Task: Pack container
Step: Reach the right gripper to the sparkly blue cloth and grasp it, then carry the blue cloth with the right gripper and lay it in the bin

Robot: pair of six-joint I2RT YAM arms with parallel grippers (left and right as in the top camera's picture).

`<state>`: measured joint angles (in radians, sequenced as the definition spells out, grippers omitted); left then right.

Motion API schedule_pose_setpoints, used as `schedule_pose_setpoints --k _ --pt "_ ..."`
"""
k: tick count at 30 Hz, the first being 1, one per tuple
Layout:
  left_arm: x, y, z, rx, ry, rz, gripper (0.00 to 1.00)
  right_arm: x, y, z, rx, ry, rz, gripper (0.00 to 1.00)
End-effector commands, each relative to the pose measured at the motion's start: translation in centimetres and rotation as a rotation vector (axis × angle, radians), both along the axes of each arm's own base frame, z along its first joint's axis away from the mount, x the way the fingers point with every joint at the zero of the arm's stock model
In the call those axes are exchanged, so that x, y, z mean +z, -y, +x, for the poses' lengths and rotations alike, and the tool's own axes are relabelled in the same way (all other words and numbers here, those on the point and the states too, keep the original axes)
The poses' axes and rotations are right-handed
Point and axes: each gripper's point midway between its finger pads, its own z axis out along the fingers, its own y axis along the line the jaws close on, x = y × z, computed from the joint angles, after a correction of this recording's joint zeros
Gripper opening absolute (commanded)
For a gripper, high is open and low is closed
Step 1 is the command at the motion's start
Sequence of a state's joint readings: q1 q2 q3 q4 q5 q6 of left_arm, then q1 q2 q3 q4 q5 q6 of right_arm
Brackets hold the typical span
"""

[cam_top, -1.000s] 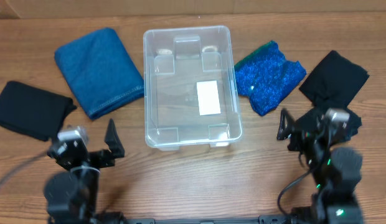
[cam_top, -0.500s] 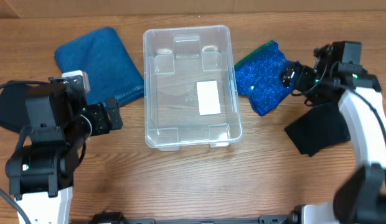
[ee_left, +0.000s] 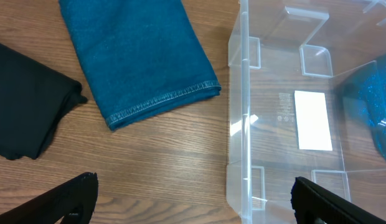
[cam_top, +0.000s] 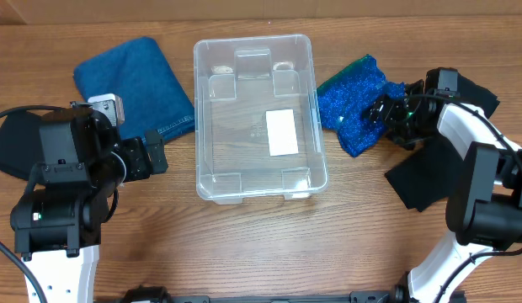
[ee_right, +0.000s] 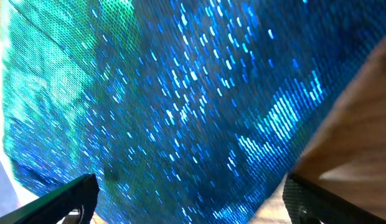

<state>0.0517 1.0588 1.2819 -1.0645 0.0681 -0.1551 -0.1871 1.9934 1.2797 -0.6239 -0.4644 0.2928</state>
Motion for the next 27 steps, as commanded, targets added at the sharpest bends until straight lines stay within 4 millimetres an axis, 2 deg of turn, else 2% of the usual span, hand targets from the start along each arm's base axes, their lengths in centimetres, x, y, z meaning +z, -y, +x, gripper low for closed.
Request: schedule_pose_setpoints --k 1,2,3,5,7,10,12,13,14,16,17,19,20,21,22,24,27 --pt "0.9 0.4 0.2 -0.012 0.024 -0.009 1.0 -2.6 -0.2 0.0 -0.037 -0.058 0.022 0.84" --pt "0.9 0.4 0.2 -0.012 0.023 -0.009 1.0 -2.5 -0.4 0.3 -0.033 -0.043 0.034 0.75" --pt "0.9 0.4 0.2 -0.012 0.023 -0.009 1.0 -1.7 -1.0 0.9 -0.019 -0.014 0.073 0.46" --pt "0.9 0.4 0.2 -0.012 0.023 -0.009 1.0 -0.6 -1.5 1.6 -0.004 0.018 0.111 0.04" --pt "0.8 0.4 0.1 -0.012 0.019 -0.009 1.0 1.1 -1.8 2.5 0.009 0.063 0.13 0.04" --pt "0.8 0.4 0.1 -0.012 0.016 -0.009 1.0 6.0 -1.5 4.0 0.022 0.179 0.106 0.04" --pt "0.8 0.4 0.1 -0.011 0.016 -0.009 1.0 12.0 -1.7 4.8 0.056 0.32 0.071 0.04" --pt "0.8 0.4 0.1 -0.011 0.016 -0.009 1.0 17.9 -2.2 4.6 0.087 0.442 0.022 0.04" --pt "0.8 0.4 0.0 -0.011 0.015 -0.009 1.0 21.0 -2.7 4.2 0.111 0.507 -0.01 0.04" --pt "0.7 0.4 0.0 -0.011 0.013 -0.009 1.0 25.6 -4.0 3.0 0.161 0.609 -0.059 0.04" --pt "0.7 0.4 0.0 -0.012 0.013 -0.009 1.0 29.4 -5.6 1.5 0.217 0.699 -0.105 0.04" --pt "0.7 0.4 0.0 -0.012 0.012 -0.009 1.0 33.7 -9.2 -1.2 0.351 0.83 -0.149 0.04" --pt "0.7 0.4 0.0 -0.011 0.011 -0.009 1.0 34.7 -11.0 -2.4 0.423 0.881 -0.172 0.04" --pt "0.7 0.4 0.0 -0.011 0.011 -0.009 1.0 35.1 -12.3 -3.1 0.471 0.905 -0.183 0.04" --pt "0.7 0.4 0.0 -0.011 0.01 -0.009 1.0 35.2 -14.6 -4.3 0.56 0.936 -0.202 0.04" --pt "0.7 0.4 0.0 -0.011 0.009 -0.009 1.0 34.0 -18.5 -5.8 0.719 0.95 -0.238 0.04" --pt "0.7 0.4 -0.1 -0.011 0.009 -0.009 1.0 31.1 -22.2 -6.2 0.85 0.92 -0.286 0.04"
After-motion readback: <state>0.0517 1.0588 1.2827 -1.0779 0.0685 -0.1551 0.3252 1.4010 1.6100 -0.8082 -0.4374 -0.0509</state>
